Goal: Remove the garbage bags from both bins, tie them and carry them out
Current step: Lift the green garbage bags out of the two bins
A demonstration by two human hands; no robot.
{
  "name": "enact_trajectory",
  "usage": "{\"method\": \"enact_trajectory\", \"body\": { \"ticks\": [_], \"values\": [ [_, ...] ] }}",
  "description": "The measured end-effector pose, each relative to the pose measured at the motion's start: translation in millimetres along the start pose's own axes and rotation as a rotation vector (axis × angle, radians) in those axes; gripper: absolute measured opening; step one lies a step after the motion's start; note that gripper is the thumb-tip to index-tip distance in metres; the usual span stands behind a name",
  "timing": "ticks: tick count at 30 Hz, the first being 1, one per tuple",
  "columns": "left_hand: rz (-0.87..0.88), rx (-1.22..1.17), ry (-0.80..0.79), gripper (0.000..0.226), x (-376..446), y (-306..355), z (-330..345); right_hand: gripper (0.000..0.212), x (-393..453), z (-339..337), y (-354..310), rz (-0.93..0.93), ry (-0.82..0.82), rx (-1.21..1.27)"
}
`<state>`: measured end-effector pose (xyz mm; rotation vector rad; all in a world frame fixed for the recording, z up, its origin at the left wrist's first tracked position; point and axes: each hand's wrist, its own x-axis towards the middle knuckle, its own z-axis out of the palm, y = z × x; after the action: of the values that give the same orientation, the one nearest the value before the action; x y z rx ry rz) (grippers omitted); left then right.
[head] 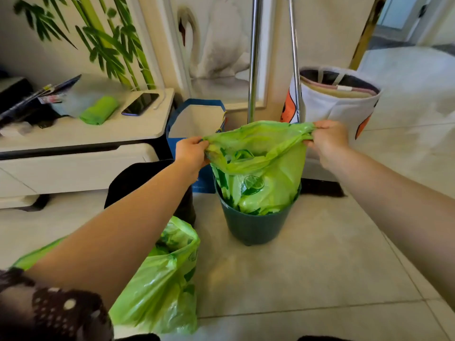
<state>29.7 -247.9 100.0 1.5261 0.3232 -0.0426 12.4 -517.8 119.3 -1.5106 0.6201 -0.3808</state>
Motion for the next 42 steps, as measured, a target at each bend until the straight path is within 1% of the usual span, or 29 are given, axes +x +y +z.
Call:
{"method": "enact_trajectory", "body": {
  "ticks": [2, 5, 8, 15, 20, 25, 27, 30, 33, 35, 37, 38, 40, 42],
  "values": [
    [0.048, -0.031, 0.001, 0.017, -1, 18, -3, 0.024, -2, -1, -18, -0.067, -0.017, 0.037],
    [0.095, -0.058, 0.013, 0.016, -7, 46, -10, 0.032, -12, -4, -47, -0.142, -0.052, 0.095],
    [0.149, -0.085, 0.003, 0.019, -22, 70, -15, 0.021, -24, -5, -72, -0.219, -0.072, 0.107],
    [0.283, -0.179, 0.029, 0.012, -75, 130, -26, 0.018, -71, -20, -132, -0.391, -0.085, 0.214],
    [0.329, -0.22, 0.017, 0.015, -123, 159, -35, 0.029, -108, -40, -162, -0.448, -0.088, 0.275],
    [0.356, -0.212, 0.02, 0.016, -161, 176, -45, 0.029, -146, -59, -185, -0.503, -0.093, 0.289],
    [0.351, -0.208, 0.005, 0.016, -175, 177, -49, 0.03, -160, -68, -189, -0.518, -0.094, 0.29],
    [0.33, -0.205, -0.013, 0.014, -192, 172, -57, 0.024, -180, -80, -186, -0.551, -0.084, 0.216],
    [0.251, -0.242, -0.072, 0.011, -204, 162, -66, 0.015, -196, -90, -177, -0.576, -0.064, 0.13],
    [0.185, -0.249, -0.124, 0.011, -210, 150, -71, 0.017, -207, -95, -167, -0.585, -0.073, 0.079],
    [0.126, -0.207, -0.148, 0.009, -213, 135, -73, 0.03, -217, -99, -154, -0.576, -0.111, 0.056],
    [0.098, -0.173, -0.159, 0.009, -214, 126, -74, 0.033, -221, -102, -145, -0.569, -0.13, 0.04],
    [0.04, -0.102, -0.194, 0.009, -210, 107, -75, 0.027, -223, -105, -125, -0.556, -0.157, -0.028],
    [-0.027, -0.033, -0.223, 0.015, -207, 88, -76, 0.021, -222, -106, -103, -0.549, -0.177, -0.113]
  ]
}}
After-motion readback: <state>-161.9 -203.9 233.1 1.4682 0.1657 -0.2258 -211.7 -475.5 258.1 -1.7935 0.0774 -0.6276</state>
